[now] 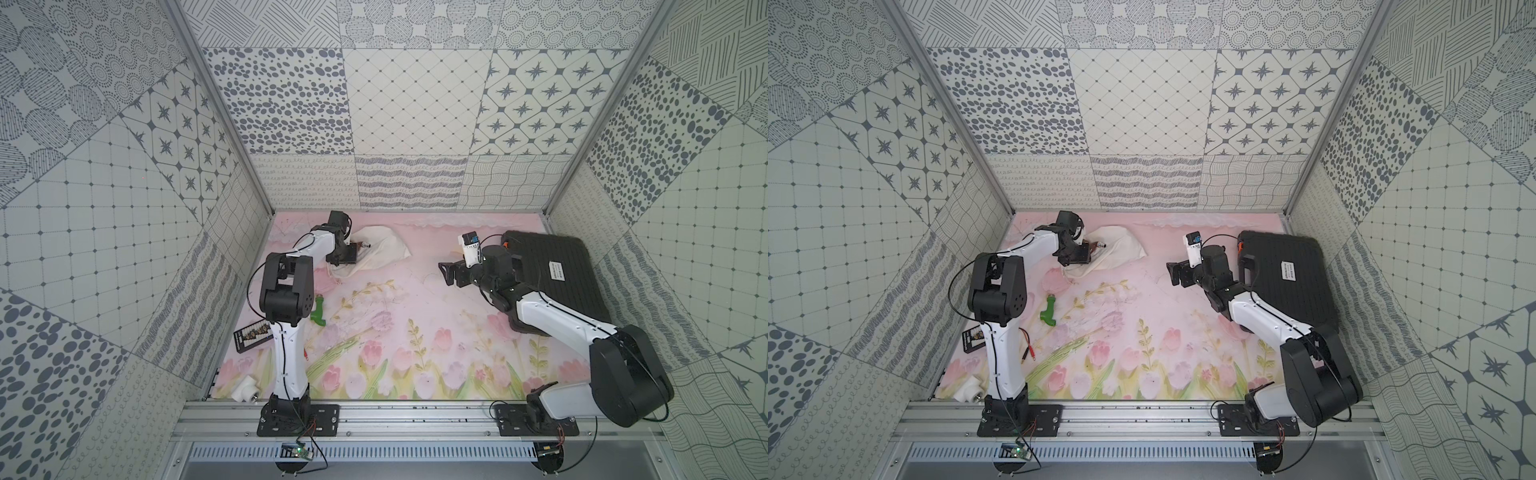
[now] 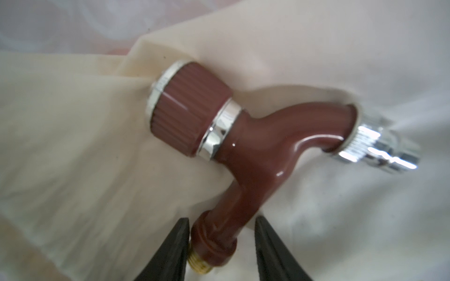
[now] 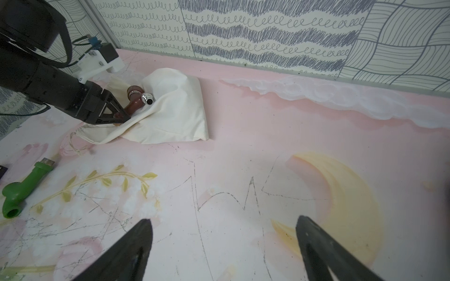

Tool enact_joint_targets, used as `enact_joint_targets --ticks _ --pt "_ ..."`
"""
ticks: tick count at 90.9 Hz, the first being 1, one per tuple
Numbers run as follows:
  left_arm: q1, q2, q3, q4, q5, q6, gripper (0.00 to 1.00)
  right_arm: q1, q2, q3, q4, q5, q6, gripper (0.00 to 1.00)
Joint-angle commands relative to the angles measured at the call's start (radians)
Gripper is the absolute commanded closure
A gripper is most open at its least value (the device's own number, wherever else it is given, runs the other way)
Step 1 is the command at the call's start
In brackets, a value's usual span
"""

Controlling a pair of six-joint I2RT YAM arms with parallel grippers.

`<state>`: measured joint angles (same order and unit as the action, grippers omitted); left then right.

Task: Close the soil bag
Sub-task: Pick up the distractor from the center of the board, then place the distractor at the center of the board.

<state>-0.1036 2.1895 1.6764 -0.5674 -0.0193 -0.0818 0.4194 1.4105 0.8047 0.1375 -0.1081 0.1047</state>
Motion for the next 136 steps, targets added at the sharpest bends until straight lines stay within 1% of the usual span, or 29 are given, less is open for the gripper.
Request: enact_joint_targets --ticks 1,10,19,23,29,33,40,50,59,71,83,92,97,105,108,113,122,129,136 --pt "-0.006 0.048 0.057 -0.082 0.044 0.068 0.53 0.003 0.024 0.017 0.054 -0.027 0.023 0.03" --pt "-0.011 0.078 0.091 -0.110 0.061 0.081 0.62 0.004 0.032 0.017 0.055 -0.030 0.029 0.03" --pt "-0.023 0.075 0.098 -0.130 0.061 0.099 0.71 0.003 0.036 0.020 0.054 -0.023 0.032 0.03" --pt "-0.031 0.059 0.094 -0.134 0.059 0.105 0.74 0.004 0.036 0.021 0.053 -0.023 0.032 0.03" --pt "-0.040 0.026 0.081 -0.136 0.050 0.110 0.87 0.004 0.032 0.021 0.050 -0.023 0.035 0.03" --pt "-0.048 -0.004 0.066 -0.133 0.039 0.109 0.93 0.003 0.030 0.021 0.049 -0.024 0.037 0.03" --pt "-0.056 -0.064 0.035 -0.128 0.023 0.099 1.00 0.003 0.020 0.020 0.045 -0.025 0.038 0.03" --pt "-0.057 -0.162 -0.031 -0.127 -0.012 0.061 1.00 0.004 0.001 0.017 0.033 -0.025 0.039 0.03" --pt "-0.055 -0.275 -0.142 -0.133 -0.082 -0.007 1.00 0.004 -0.030 0.006 0.016 -0.026 0.036 0.03" --pt "-0.013 -0.500 -0.387 -0.106 -0.131 -0.138 1.00 0.004 -0.065 -0.024 0.017 -0.033 0.031 0.03" --pt "0.041 -0.714 -0.650 -0.026 -0.174 -0.295 1.00 0.002 -0.063 -0.031 0.016 -0.044 0.034 0.03" --pt "0.053 -0.812 -0.779 -0.001 -0.298 -0.390 1.00 0.001 -0.058 -0.031 0.018 -0.058 0.034 0.03" --pt "0.080 -0.839 -0.841 0.019 -0.341 -0.454 1.00 0.002 -0.057 -0.034 0.021 -0.060 0.033 0.03" --pt "0.135 -0.852 -0.922 0.054 -0.336 -0.541 1.00 0.002 -0.058 -0.042 0.022 -0.056 0.026 0.03" --pt "0.173 -0.846 -0.926 0.034 -0.320 -0.566 1.00 0.001 -0.058 -0.046 0.023 -0.054 0.026 0.03" --pt "0.208 -0.839 -0.926 0.013 -0.325 -0.611 1.00 0.001 -0.059 -0.051 0.027 -0.049 0.022 0.03" --pt "0.235 -0.833 -0.931 0.012 -0.307 -0.634 1.00 0.001 -0.058 -0.053 0.030 -0.048 0.020 0.03" --pt "0.245 -0.791 -0.916 0.003 -0.285 -0.641 1.00 0.001 -0.055 -0.055 0.034 -0.050 0.020 0.03" --pt "0.246 -0.758 -0.895 0.000 -0.258 -0.622 0.91 0.001 -0.048 -0.054 0.038 -0.049 0.022 0.03"
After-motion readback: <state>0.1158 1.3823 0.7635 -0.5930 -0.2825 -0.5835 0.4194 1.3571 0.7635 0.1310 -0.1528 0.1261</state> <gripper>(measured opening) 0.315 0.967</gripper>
